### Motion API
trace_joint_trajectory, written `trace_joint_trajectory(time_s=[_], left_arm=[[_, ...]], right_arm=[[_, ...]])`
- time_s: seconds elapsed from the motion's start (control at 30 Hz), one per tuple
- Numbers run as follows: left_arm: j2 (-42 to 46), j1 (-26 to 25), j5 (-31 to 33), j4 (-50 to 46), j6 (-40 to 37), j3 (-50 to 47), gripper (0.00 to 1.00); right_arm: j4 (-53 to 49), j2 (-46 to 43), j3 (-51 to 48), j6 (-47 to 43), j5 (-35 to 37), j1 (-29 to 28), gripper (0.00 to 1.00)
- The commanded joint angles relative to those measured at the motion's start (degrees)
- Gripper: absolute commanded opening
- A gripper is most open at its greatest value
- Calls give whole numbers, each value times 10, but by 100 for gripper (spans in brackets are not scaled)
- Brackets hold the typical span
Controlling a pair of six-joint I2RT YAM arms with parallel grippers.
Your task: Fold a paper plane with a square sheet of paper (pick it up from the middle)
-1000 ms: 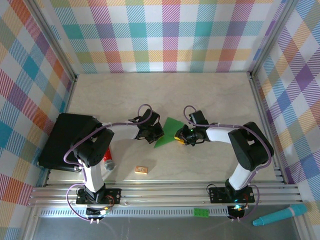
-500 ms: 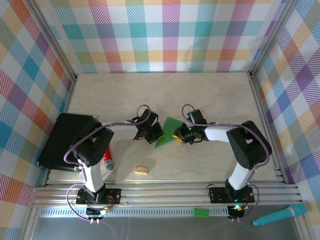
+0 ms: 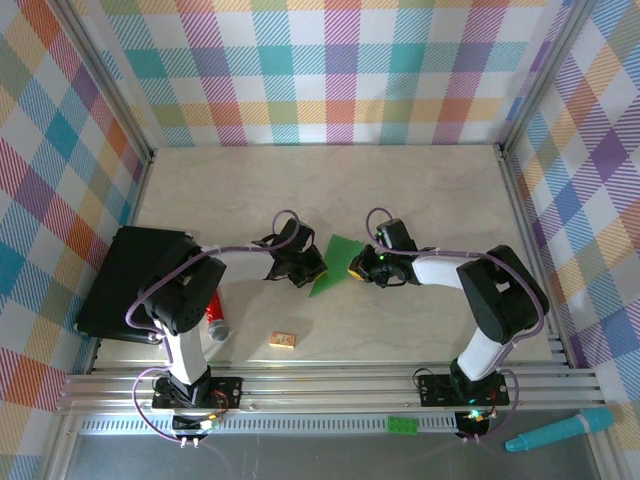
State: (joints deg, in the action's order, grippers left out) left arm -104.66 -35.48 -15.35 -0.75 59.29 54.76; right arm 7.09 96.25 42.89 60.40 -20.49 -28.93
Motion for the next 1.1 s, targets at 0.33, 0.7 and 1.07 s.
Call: trace_joint_trajectory(time_s=[0.33,0.7,1.07], left_arm=[[136,-17,72,-52,-220,-30,58],[127,-129,231,-59,-459,-31,73],[80,-181,266,34,-596,-48,59]], right_arm=[[-24,-54,4,14,7,8,3],[-31,-54,16,45,-26,27,4],[-16,-51,8,87,-67,49,4]])
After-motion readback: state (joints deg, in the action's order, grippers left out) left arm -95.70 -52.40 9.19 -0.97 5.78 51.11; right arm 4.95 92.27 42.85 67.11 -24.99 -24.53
